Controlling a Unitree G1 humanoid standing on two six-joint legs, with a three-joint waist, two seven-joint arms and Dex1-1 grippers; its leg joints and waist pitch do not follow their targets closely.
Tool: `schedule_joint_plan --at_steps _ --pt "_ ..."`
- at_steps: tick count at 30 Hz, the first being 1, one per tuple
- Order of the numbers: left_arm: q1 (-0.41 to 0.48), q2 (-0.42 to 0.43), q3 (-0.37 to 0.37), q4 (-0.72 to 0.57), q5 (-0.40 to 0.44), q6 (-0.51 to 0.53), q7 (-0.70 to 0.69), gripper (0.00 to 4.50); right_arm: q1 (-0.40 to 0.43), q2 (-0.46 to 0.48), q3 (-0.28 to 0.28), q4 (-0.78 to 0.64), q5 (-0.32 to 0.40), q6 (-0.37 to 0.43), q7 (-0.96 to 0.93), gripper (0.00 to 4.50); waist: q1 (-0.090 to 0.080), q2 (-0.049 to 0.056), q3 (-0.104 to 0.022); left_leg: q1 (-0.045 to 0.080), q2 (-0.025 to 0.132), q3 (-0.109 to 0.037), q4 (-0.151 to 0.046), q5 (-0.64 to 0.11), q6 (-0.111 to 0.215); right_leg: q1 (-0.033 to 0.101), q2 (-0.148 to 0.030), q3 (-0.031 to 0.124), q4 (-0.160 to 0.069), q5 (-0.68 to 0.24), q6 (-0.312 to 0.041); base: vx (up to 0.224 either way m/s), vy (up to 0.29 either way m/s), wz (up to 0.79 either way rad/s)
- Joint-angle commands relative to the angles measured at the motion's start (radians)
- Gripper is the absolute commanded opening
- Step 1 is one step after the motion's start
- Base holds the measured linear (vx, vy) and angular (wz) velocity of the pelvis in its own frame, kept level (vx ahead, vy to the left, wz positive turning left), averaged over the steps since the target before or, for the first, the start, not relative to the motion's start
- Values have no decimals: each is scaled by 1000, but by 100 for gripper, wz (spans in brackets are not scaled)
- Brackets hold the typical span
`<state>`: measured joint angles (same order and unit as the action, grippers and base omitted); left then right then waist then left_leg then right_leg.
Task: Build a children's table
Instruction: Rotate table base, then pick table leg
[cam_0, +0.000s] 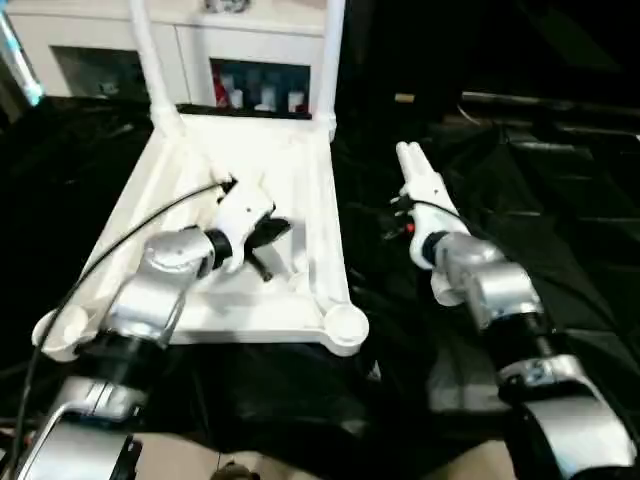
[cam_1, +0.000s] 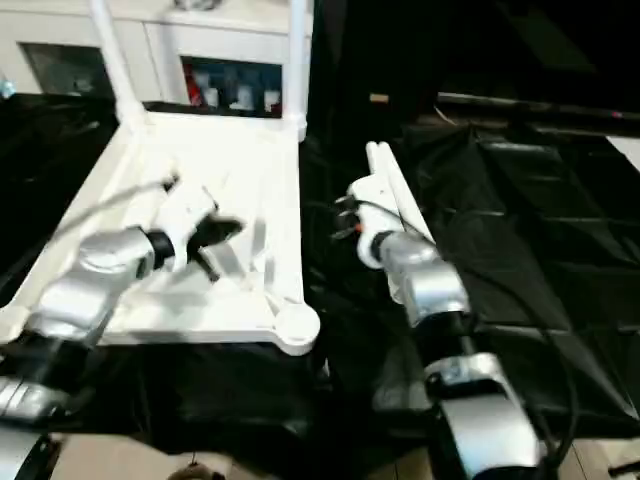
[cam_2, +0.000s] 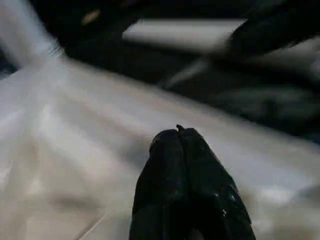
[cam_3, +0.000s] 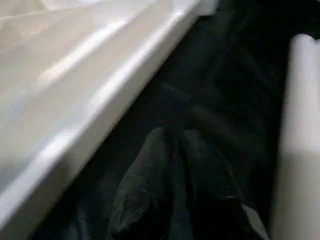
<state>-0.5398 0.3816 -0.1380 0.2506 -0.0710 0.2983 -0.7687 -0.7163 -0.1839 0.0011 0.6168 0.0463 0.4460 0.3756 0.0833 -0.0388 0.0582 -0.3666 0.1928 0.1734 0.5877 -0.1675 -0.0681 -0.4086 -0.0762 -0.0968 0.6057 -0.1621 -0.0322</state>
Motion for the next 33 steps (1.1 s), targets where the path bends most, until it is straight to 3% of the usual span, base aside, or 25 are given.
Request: schedule_joint_plan --at_steps 1,3,5,15,20,23,27,30,33 --pt "10 4 -8 -53 -34 44 -36 41 -27 -17 -25 2 1 27 -17 93 -6 13 -69 17 36 -7 -67 -249 -32 51 -69 60 -72 -274 -160 0 0 0" --pt "40 14 -25 -149 -88 118 -88 47 -51 -35 -46 37 1 57 -49 115 -11 7 -68 16 36 -8 -68 -254 -33 53 -70 59 -71 -301 -150 0 0 0" --pt "51 11 -30 -182 -104 137 -97 80 -67 -45 -57 69 -4 64 -70 137 -14 9 -67 16 33 -6 -66 -258 -35 50 -68 59 -76 -320 -142 0 0 0" --pt "59 -61 7 -250 -150 205 -17 149 -127 -48 -108 173 21 126 -144 221 -31 9 -69 12 29 -6 -61 -258 -28 52 -62 56 -78 -315 -133 0 0 0" --pt "50 -82 24 -253 -161 223 13 181 -174 -38 -169 243 57 129 -212 264 -38 6 -70 10 27 -6 -59 -250 -26 53 -60 53 -75 -304 -130 0 0 0" --pt "70 -101 24 -282 -156 192 44 208 -203 -49 -122 300 6 125 -209 289 -40 7 -71 9 29 -6 -59 -243 -24 53 -60 53 -74 -283 -140 0 0 0" --pt "72 -72 -2 -296 -175 212 -15 240 -224 -50 -108 338 -3 117 -199 328 -39 5 -70 9 28 -5 -58 -250 -18 52 -62 53 -74 -307 -139 0 0 0" --pt "93 -48 -40 -319 -141 158 -37 250 -254 -48 -101 380 -5 151 -188 332 -41 4 -70 8 31 -8 -59 -257 -20 52 -63 53 -72 -310 -140 0 0 0" --pt "106 -5 -85 -347 -121 185 -72 285 -281 -45 -90 419 -13 190 -171 332 -44 4 -69 8 31 -7 -59 -262 -23 49 -63 54 -70 -318 -140 0 0 0"
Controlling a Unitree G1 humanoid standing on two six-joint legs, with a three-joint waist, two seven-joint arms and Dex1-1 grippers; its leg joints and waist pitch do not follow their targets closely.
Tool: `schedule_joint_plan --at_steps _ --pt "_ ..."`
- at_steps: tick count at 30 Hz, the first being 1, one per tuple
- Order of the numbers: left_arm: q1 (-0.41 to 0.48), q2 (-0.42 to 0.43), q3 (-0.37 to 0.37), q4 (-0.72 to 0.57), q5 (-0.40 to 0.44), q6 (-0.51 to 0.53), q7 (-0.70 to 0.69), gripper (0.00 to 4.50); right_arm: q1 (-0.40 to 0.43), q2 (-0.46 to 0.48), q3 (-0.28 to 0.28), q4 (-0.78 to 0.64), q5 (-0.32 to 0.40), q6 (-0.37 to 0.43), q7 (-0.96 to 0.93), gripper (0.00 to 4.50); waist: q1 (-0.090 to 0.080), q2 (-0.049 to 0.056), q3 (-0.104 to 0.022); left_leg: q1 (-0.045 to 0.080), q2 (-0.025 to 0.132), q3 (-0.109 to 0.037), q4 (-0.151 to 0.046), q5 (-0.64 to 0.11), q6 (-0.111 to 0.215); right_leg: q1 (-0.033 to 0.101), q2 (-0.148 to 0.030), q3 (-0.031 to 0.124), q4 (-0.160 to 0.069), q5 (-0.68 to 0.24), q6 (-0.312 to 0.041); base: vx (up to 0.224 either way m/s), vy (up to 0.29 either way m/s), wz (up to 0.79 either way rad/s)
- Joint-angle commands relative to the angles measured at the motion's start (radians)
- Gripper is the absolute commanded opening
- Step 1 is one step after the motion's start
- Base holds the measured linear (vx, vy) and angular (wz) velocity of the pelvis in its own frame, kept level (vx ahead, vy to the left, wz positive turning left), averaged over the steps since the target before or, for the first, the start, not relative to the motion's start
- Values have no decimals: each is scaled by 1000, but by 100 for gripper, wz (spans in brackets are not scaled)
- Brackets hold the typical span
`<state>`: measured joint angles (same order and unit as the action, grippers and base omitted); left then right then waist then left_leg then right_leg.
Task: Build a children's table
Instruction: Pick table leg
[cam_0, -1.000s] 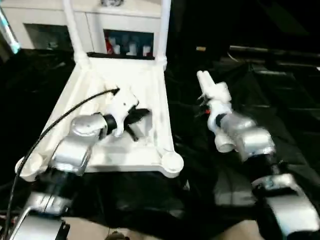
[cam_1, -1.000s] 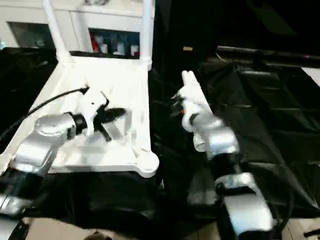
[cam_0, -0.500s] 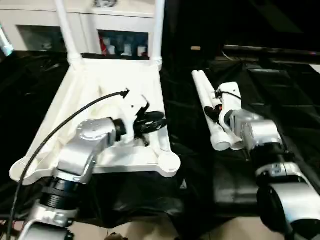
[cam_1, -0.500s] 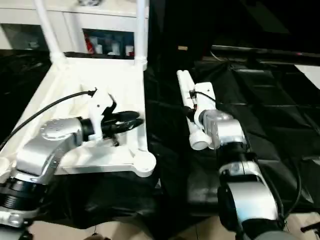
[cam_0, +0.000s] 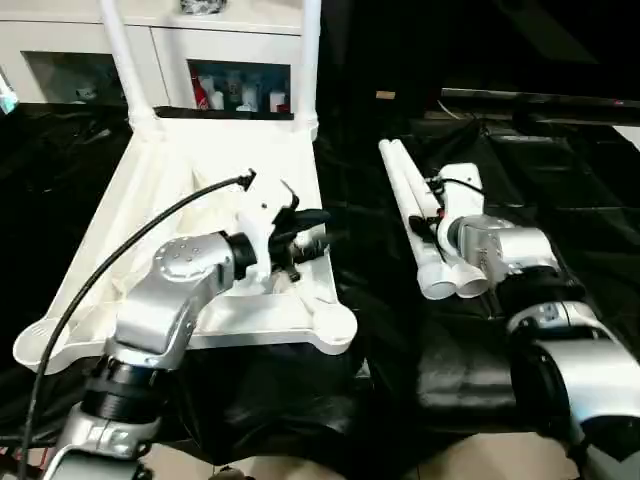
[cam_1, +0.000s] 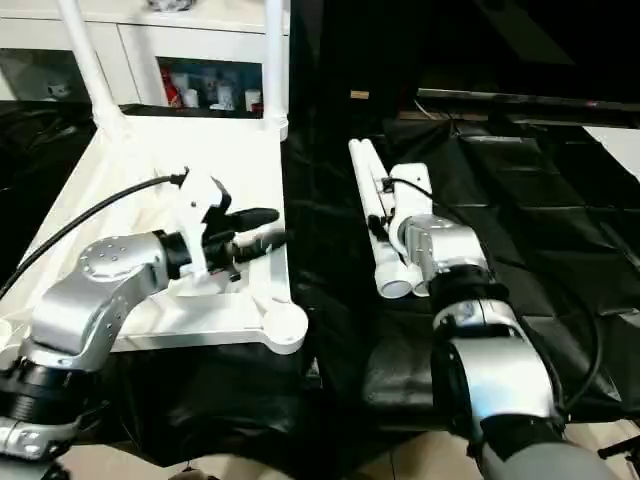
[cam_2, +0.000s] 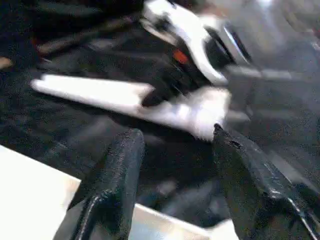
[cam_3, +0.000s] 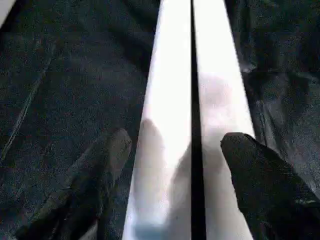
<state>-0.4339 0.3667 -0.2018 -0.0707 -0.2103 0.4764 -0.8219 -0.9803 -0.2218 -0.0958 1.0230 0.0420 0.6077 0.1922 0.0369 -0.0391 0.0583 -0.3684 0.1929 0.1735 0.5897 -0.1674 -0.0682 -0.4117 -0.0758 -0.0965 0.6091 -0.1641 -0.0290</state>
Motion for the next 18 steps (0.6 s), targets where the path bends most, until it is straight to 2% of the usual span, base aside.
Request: schedule_joint_plan --at_steps 1,3,4,7,18 --pt "0 17 -28 -28 22 11 -23 290 -20 -6 12 20 -12 36 16 332 2 4 -67 10 31 -7 -61 -264 -24 52 -63 54 -76 -320 -143 0 0 0" --pt "-1 24 -35 -30 27 17 -23 293 -28 -5 22 39 -17 46 25 332 2 4 -67 11 31 -7 -61 -266 -27 52 -63 54 -74 -324 -142 0 0 0" --pt "-3 32 -42 -30 29 22 -25 309 -39 -2 31 63 -19 53 44 332 2 6 -68 11 31 -8 -61 -269 -31 52 -64 54 -74 -323 -146 0 0 0" --pt "-6 37 -46 -29 24 24 -36 309 -46 5 16 78 -4 53 62 332 4 7 -68 10 33 -8 -61 -259 -33 53 -64 55 -71 -302 -152 0 0 0" --pt "-15 50 -63 -30 20 35 -45 309 -62 2 44 154 -20 98 115 332 5 6 -69 9 33 -7 -60 -248 -33 55 -66 56 -68 -283 -170 0 0 0"
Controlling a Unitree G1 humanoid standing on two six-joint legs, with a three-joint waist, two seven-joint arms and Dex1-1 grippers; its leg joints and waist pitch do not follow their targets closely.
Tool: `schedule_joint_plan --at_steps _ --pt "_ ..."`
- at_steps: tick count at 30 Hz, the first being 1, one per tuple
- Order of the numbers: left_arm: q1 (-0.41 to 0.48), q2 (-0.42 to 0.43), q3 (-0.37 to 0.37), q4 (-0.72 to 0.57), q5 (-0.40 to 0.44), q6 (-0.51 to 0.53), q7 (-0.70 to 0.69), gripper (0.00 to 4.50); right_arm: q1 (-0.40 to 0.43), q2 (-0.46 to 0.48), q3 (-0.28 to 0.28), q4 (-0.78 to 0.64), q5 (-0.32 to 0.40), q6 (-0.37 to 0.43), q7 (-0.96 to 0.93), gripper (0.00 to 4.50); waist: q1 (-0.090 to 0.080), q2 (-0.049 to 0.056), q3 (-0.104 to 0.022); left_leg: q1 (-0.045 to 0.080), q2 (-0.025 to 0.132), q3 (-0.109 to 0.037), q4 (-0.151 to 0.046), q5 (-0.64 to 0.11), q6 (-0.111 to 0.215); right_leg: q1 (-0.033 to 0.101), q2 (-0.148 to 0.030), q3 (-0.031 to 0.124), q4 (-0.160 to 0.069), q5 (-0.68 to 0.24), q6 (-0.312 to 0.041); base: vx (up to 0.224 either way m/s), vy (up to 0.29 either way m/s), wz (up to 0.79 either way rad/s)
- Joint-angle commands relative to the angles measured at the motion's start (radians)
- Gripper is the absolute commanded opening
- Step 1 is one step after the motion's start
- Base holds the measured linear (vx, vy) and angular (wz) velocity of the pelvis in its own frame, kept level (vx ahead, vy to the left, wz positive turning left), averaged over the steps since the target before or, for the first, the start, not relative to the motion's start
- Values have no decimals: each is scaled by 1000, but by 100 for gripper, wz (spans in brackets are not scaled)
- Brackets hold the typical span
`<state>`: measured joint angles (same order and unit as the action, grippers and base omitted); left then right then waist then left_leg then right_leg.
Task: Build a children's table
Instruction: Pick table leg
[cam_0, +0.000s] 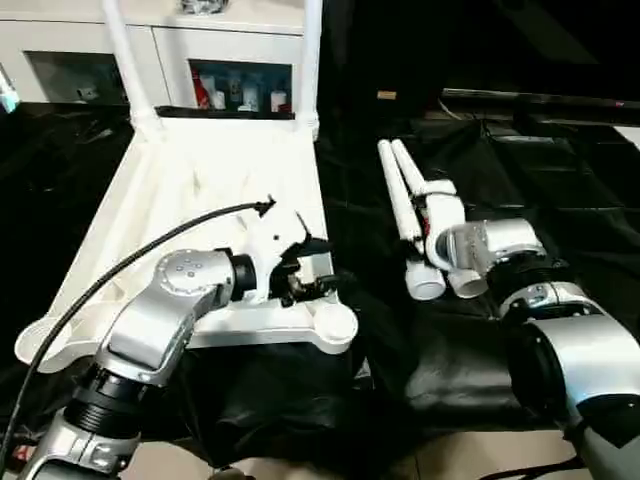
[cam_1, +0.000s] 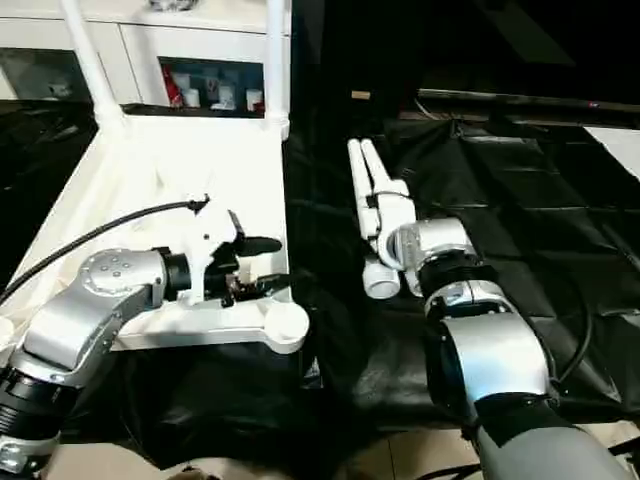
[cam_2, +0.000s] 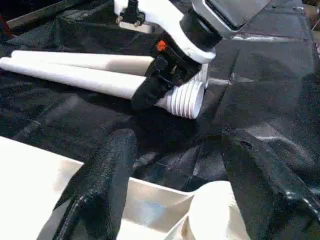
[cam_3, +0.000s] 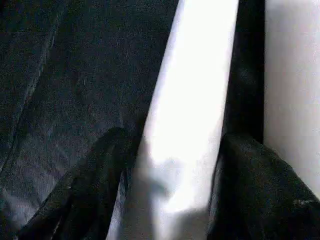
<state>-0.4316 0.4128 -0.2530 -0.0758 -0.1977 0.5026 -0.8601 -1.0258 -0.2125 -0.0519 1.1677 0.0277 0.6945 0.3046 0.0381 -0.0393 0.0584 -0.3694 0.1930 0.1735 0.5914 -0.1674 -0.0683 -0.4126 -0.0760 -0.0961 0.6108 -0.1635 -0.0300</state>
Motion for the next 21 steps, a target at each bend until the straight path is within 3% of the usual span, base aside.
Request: schedule_joint_plan --at_steps 1,3,14,21 --pt "-18 4 -12 -24 7 8 -7 309 -17 -7 1 14 -6 12 4 332 3 6 -69 10 32 -7 -62 -250 -34 56 -65 55 -70 -289 -168 0 0 0" --pt "-23 3 -13 -20 5 9 -8 309 -16 -9 4 23 -12 10 2 332 4 6 -68 10 33 -7 -61 -254 -34 55 -66 55 -71 -302 -166 0 0 0" --pt "-31 5 -33 -6 21 4 -8 316 -7 -13 -36 52 13 -17 -38 225 3 6 -68 12 33 -8 -61 -275 -42 52 -66 54 -74 -326 -155 0 0 0" --pt "-52 0 -24 27 12 30 1 316 14 -20 -64 51 30 -89 -42 198 4 13 -70 12 31 -9 -60 -271 -40 55 -65 54 -70 -298 -166 0 0 0"
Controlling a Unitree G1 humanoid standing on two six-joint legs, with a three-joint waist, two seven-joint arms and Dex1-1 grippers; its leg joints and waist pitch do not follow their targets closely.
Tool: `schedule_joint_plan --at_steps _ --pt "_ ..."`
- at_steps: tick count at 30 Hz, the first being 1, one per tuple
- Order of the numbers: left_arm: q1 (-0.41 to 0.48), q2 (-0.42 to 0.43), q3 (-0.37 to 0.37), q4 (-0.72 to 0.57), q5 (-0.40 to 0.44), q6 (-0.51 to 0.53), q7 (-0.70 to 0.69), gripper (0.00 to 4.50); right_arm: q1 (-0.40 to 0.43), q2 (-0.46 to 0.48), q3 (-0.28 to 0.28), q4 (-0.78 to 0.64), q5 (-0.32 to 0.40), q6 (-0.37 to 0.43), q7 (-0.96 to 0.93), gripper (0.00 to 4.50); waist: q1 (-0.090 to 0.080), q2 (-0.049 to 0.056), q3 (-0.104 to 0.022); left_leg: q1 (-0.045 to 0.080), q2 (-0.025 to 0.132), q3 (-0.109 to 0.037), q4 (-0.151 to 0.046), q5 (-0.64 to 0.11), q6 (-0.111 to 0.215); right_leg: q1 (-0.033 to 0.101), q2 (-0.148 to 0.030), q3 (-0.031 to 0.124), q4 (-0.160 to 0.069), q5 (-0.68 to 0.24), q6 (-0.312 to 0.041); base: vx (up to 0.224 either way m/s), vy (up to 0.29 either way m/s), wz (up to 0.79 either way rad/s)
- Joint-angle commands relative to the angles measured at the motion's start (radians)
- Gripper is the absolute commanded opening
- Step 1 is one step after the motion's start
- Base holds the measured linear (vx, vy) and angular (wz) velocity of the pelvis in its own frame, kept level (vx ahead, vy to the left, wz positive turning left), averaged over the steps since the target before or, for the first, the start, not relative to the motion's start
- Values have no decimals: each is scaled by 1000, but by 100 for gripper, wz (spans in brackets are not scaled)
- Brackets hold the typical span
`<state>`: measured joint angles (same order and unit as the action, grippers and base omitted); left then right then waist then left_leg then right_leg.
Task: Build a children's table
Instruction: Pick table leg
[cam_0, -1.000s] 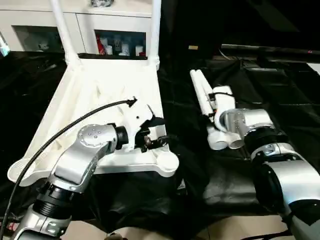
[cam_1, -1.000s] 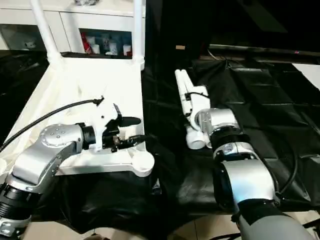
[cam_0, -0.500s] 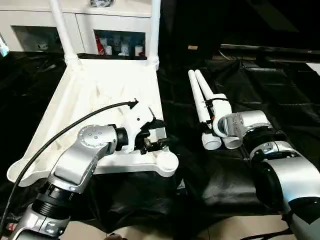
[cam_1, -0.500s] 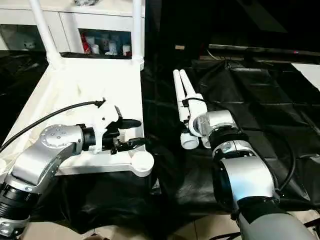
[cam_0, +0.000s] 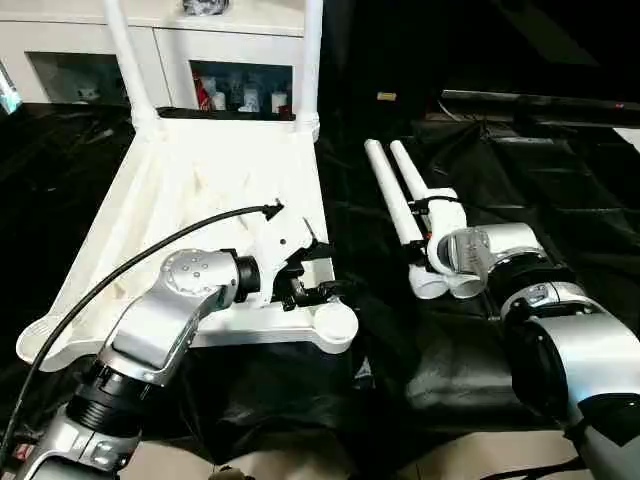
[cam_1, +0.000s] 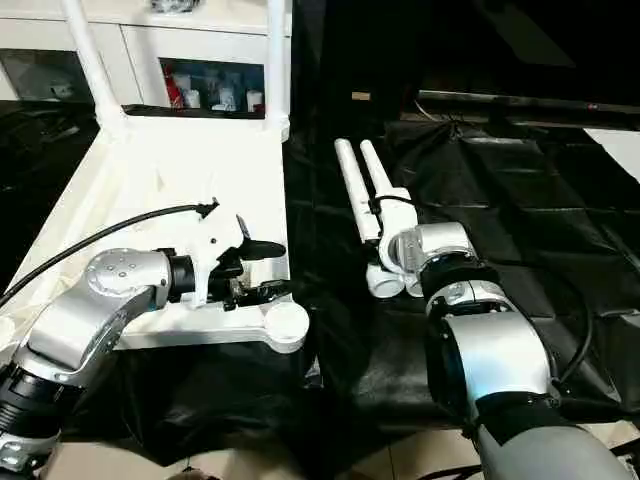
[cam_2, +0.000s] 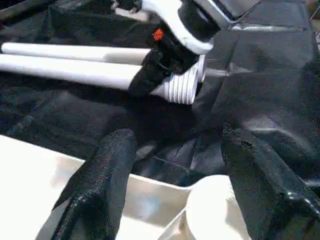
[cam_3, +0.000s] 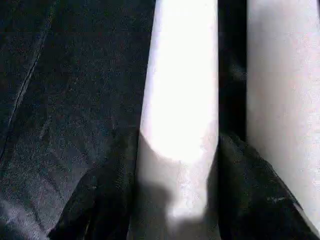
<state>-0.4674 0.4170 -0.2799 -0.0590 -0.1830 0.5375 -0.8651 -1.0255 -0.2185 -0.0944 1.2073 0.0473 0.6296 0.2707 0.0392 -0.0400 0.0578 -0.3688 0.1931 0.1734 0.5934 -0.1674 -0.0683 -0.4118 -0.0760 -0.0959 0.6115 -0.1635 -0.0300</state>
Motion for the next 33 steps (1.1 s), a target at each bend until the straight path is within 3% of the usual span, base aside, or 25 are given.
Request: schedule_joint_plan --at_steps 1,2,3,5,6,7,10,13,16,19,21,22,23,26,29,30,31,33 --pt "-21 -9 8 27 6 -24 15 316 21 -14 -37 10 23 -41 -16 196 3 17 -69 11 31 -8 -62 -271 -40 54 -65 54 -73 -292 -166 0 0 0" --pt "-21 -9 8 27 6 -24 15 316 21 -14 -37 10 23 -41 -16 195 2 15 -69 11 30 -7 -61 -272 -40 54 -63 54 -73 -290 -166 0 0 0" --pt "-23 -10 10 33 9 -30 17 316 21 -13 -45 10 29 -43 -19 194 4 21 -71 11 30 -9 -61 -268 -40 55 -64 54 -71 -281 -171 0 0 0" --pt "-44 -36 35 75 6 -38 50 316 40 -9 -94 -13 72 -119 -16 194 2 24 -70 11 28 -6 -60 -280 -38 55 -62 53 -74 -275 -171 0 0 0" --pt "-47 -40 38 80 6 -39 54 316 42 -8 -99 -17 77 -129 -14 194 3 21 -71 10 29 -6 -60 -280 -36 57 -63 53 -76 -276 -169 0 0 0" --pt "-73 -67 65 116 6 -24 101 316 64 -3 -118 -50 103 -205 30 194 5 31 -73 12 29 -8 -60 -275 -33 57 -63 52 -73 -265 -174 0 0 0" --pt "-114 -107 106 170 5 -26 172 316 98 1 -126 -102 126 -245 112 193 6 21 -76 8 28 -6 -59 -258 -16 63 -61 51 -72 -230 -186 0 0 0" --pt "-184 -195 199 246 -58 -29 266 316 191 13 -139 -269 199 -267 302 193 15 17 -77 3 26 -3 -53 -206 29 72 -62 52 -73 -194 -187 0 0 0" --pt "-217 -237 246 275 -100 -16 305 316 241 24 -137 -365 245 -264 392 193 22 16 -80 1 29 -7 -54 -172 46 73 -64 49 -68 -168 -204 0 0 0" --pt "-267 -293 318 314 -187 26 331 316 313 42 -140 -537 349 -200 506 193 28 18 -77 4 27 -4 -52 -181 65 71 -63 48 -76 -195 -205 0 0 0" --pt "-306 -335 380 346 -263 78 344 316 371 45 -111 -676 419 -147 575 193 36 19 -76 8 31 -7 -54 -188 69 69 -64 46 -79 -227 -195 0 0 0" --pt "-306 -335 380 346 -263 78 344 316 371 45 -111 -676 419 -147 575 193 37 18 -75 7 28 -5 -55 -188 71 69 -61 45 -84 -236 -190 0 0 0" --pt "-316 -347 394 352 -286 95 342 316 388 45 -97 -712 435 -137 597 193 38 26 -75 7 31 -10 -57 -198 60 68 -64 44 -82 -260 -188 0 0 0" --pt "-327 -371 406 357 -305 127 338 316 421 48 -69 -774 444 -130 634 193 44 23 -70 13 29 -8 -57 -235 44 63 -63 43 -96 -336 -159 0 0 0" --pt "-326 -395 413 350 -331 145 344 316 446 56 -49 -816 432 -125 648 193 52 23 -71 12 30 -9 -60 -226 32 63 -65 44 -97 -340 -145 0 0 0" --pt "-322 -402 409 343 -338 149 345 316 456 58 -39 -833 429 -121 654 193 51 13 -72 8 30 -9 -60 -216 33 65 -65 44 -95 -326 -145 0 0 0" --pt "-320 -407 408 337 -346 160 349 316 472 56 -28 -867 438 -102 657 193 55 17 -72 9 30 -10 -60 -210 34 66 -67 44 -93 -319 -147 0 0 0" --pt "-318 -411 408 332 -354 175 355 316 491 51 -12 -912 456 -76 658 193 57 16 -71 8 31 -9 -60 -201 41 65 -66 45 -92 -311 -142 0 0 0"
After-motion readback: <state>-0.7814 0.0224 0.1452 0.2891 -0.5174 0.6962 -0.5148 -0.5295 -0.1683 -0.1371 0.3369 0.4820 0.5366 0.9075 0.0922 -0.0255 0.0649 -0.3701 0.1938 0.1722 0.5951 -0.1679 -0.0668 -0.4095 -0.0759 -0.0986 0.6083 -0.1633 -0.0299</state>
